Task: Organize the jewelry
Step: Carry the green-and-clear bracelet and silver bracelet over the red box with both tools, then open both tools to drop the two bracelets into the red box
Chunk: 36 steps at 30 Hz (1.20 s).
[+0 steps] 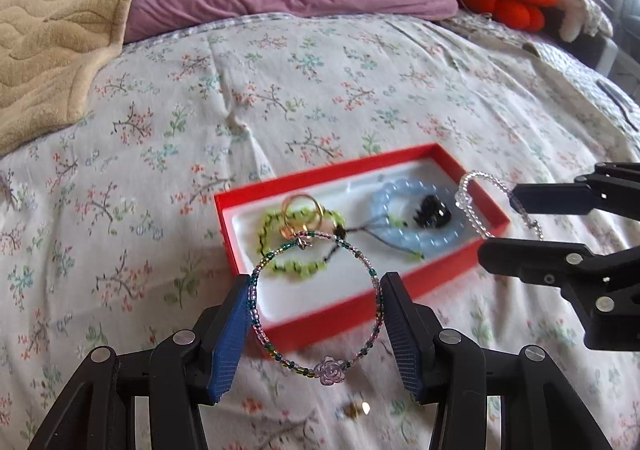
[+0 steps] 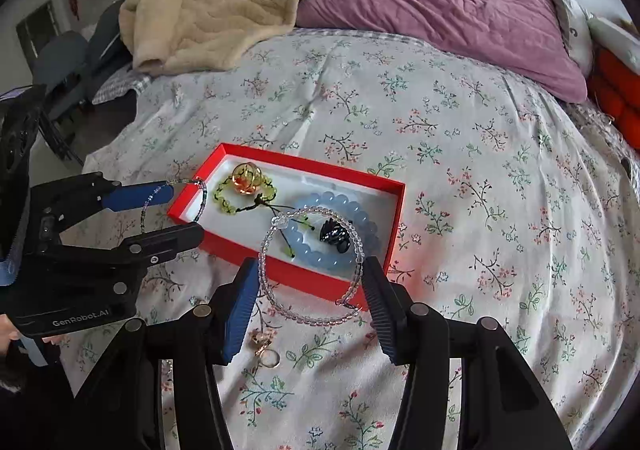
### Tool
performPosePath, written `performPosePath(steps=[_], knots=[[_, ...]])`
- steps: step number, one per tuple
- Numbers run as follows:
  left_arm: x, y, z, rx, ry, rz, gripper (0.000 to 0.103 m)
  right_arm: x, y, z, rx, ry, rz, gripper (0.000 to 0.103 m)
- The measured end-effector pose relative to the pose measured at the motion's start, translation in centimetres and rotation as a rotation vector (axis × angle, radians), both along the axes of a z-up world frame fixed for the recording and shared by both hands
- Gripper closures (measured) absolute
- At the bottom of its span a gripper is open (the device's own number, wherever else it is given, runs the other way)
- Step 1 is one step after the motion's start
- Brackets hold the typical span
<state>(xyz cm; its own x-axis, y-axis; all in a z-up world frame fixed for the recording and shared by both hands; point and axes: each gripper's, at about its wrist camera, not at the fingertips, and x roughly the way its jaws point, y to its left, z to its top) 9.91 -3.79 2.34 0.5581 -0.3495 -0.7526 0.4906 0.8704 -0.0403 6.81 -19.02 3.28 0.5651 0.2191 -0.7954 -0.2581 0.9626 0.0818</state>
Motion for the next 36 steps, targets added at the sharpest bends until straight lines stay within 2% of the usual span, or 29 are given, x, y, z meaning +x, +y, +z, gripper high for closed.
performPosePath(steps=[9,15,21,23,25,29,32,36], knots=[[3.1,-1.3,-1.4,0.026,-0.013,0.039,0.048,3.0,-1.4,-1.2,0.045,0.021,-0.043,0.047],[3.8,-1.9,-1.9,0.037,-0.023,0.044,0.047,4.3,-1.8,-1.9,0.049,0.026,-0.052,0.046],[4.5,-1.9,-1.9,0.018,-0.024,0.061,0.047,4.8,-1.6,-1.9,0.06,0.017,-0.043,0.046],[4.5,-1.8,-1.7,0.01,-0.022,0.066,0.046,4.8,-1.5,-1.9,0.068,0.018,-0.038,0.044],[4.5,-1.8,-1.5,0.006,-0.024,0.066,0.044,4.9,-1.4,-1.9,0.072,0.019,-0.041,0.036],[4.0,-1.7,-1.1,0.013,-0.034,0.061,0.039,4.5,-1.2,-1.4,0.067,0.008,-0.036,0.035],[3.6,-1.6,-0.9,0.025,-0.046,0.056,0.03,4.2,-1.2,-1.1,0.063,0.002,-0.034,0.035],[3.2,-1.4,-0.7,0.037,-0.047,0.056,0.026,3.8,-1.4,-0.7,0.063,-0.003,-0.038,0.035]])
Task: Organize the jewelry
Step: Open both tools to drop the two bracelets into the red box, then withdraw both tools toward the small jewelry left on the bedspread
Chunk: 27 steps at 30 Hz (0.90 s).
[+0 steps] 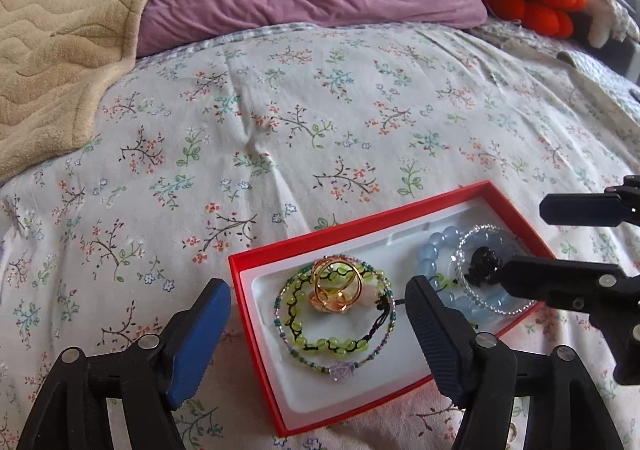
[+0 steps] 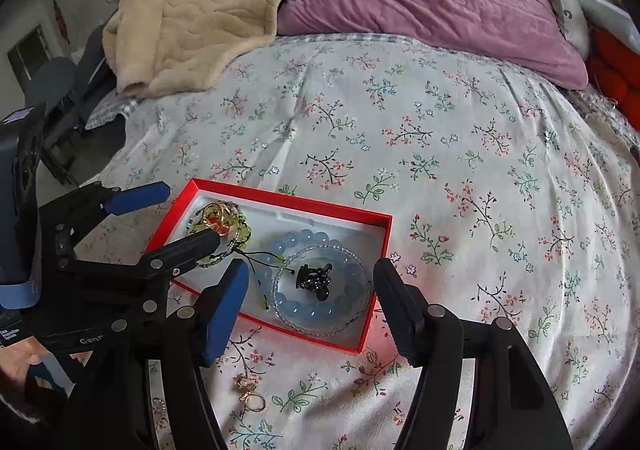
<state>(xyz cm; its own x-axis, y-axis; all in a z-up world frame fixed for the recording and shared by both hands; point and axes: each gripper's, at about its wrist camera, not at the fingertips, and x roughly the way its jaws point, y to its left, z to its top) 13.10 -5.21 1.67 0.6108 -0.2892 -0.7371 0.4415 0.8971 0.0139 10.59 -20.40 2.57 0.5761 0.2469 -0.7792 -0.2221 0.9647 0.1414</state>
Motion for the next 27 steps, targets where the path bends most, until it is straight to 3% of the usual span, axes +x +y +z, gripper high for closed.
performPosePath(steps=[8,27], knots=[[-1.6,0.1,0.2,0.027,0.004,-0.01,0.02,-1.6,-0.3,0.2,-0.023,0.006,-0.003,0.035],[-7.1,2.7,1.6,0.011,0.055,0.049,0.005,-7.3,-0.9,0.4,-0.116,0.062,-0.059,0.034]])
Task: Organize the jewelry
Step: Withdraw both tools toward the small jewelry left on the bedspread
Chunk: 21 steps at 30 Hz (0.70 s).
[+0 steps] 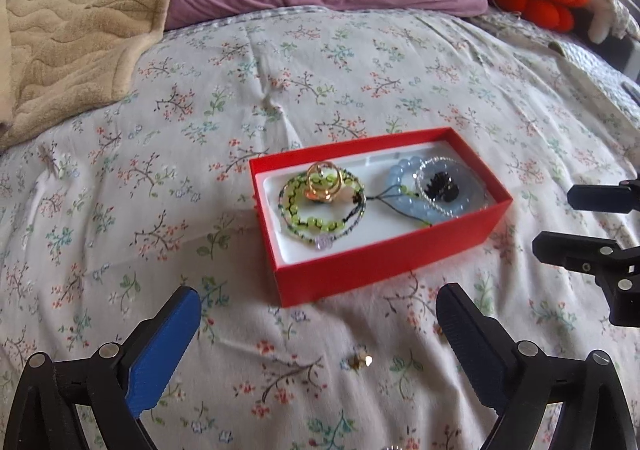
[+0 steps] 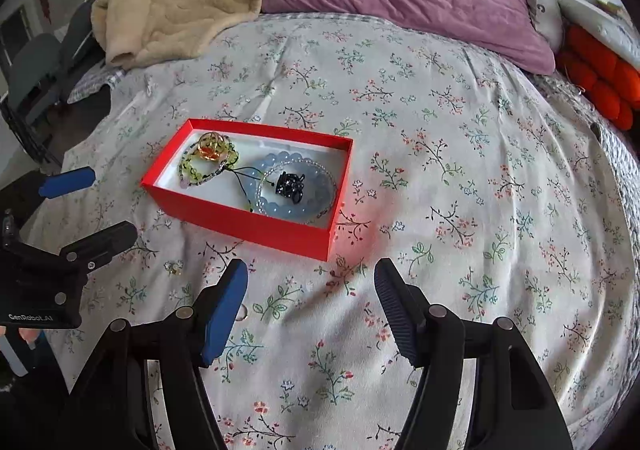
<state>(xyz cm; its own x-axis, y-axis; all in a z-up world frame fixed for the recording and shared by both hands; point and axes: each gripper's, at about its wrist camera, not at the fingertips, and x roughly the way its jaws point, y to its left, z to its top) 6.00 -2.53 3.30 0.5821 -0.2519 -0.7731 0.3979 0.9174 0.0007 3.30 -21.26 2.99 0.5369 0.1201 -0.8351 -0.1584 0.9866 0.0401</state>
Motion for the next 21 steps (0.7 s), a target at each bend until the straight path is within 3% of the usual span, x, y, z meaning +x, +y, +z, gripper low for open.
performPosePath(steps=[6,11,21], knots=[[-1.2,1.4,-0.6,-0.01,0.042,0.016,0.002,-1.3,0.2,-0.5,0.014,0.041,-0.016,0.034],[-2.0,2.6,-1.5,0.025,0.054,0.005,0.002,-2.0,0.4,-1.2,0.011,0.051,-0.019,0.023],[-2.8,4.6,-4.9,0.101,0.12,-0.025,0.002,-3.0,0.9,-4.2,-0.047,0.113,0.036,0.023]])
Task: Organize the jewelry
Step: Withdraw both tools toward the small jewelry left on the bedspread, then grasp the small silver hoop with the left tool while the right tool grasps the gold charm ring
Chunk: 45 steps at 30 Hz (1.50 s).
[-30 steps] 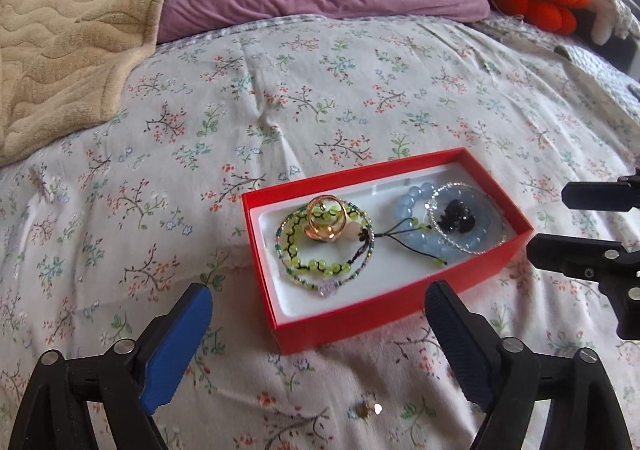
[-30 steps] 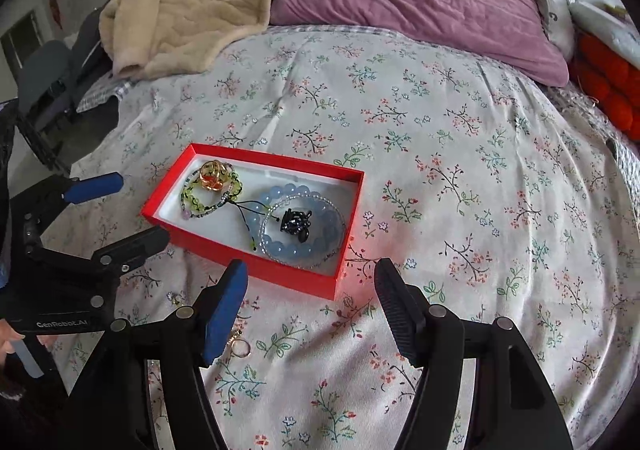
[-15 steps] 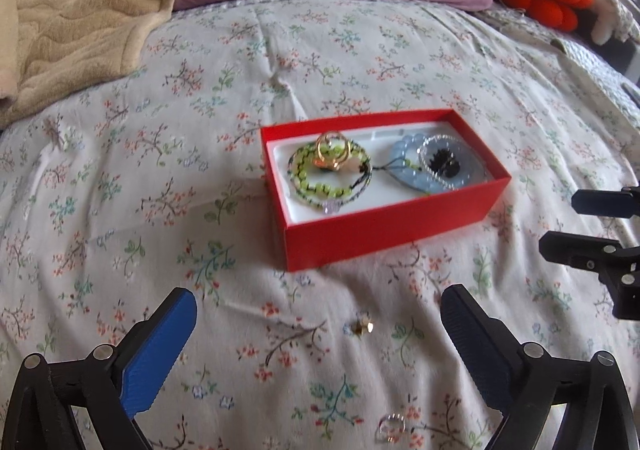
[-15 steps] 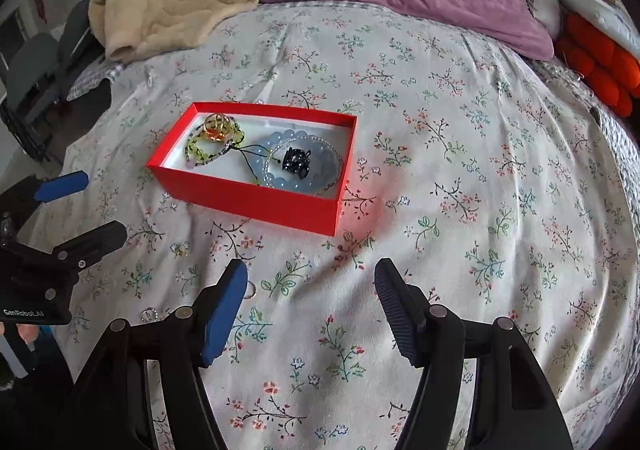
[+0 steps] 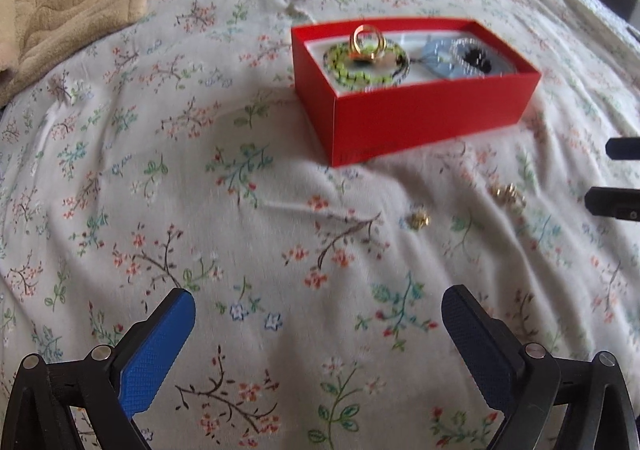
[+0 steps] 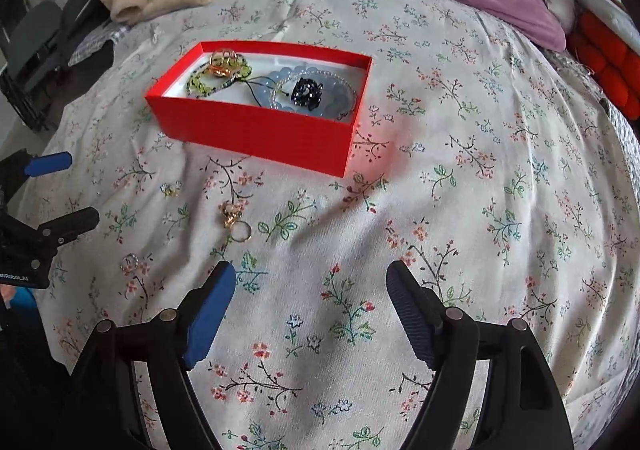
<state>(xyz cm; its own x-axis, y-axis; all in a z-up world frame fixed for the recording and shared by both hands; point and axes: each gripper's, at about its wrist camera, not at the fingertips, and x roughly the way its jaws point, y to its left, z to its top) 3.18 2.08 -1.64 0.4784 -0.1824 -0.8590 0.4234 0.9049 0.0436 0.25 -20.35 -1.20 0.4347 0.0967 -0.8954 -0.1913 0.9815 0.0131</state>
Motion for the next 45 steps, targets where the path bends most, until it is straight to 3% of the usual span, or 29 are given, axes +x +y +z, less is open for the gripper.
performPosePath(steps=[7,14,23,29,33,37,45], knots=[[-0.6,-0.4,-1.4,0.022,0.031,-0.052,0.002,-0.7,1.1,-2.1,-0.05,0.038,0.052,0.023],[-0.2,-1.0,-2.0,-0.005,0.065,-0.073,0.002,-0.6,2.5,-3.2,-0.056,0.054,0.085,0.023],[-0.7,-1.5,-2.3,-0.016,0.085,-0.131,0.01,0.3,3.7,-3.8,0.025,0.047,0.158,0.023],[-2.2,-2.0,-2.1,0.005,0.057,-0.201,0.01,1.0,4.8,-4.2,0.019,0.006,0.191,0.024],[-3.0,-2.5,-2.1,0.004,0.052,-0.25,0.01,1.5,5.2,-4.2,0.02,-0.003,0.188,0.031],[-3.6,-3.1,-2.2,0.026,0.047,-0.281,0.01,2.2,5.6,-4.1,0.017,-0.011,0.191,0.047],[-4.0,-3.6,-2.1,0.013,0.058,-0.307,0.018,2.9,6.0,-4.1,0.013,-0.017,0.187,0.064]])
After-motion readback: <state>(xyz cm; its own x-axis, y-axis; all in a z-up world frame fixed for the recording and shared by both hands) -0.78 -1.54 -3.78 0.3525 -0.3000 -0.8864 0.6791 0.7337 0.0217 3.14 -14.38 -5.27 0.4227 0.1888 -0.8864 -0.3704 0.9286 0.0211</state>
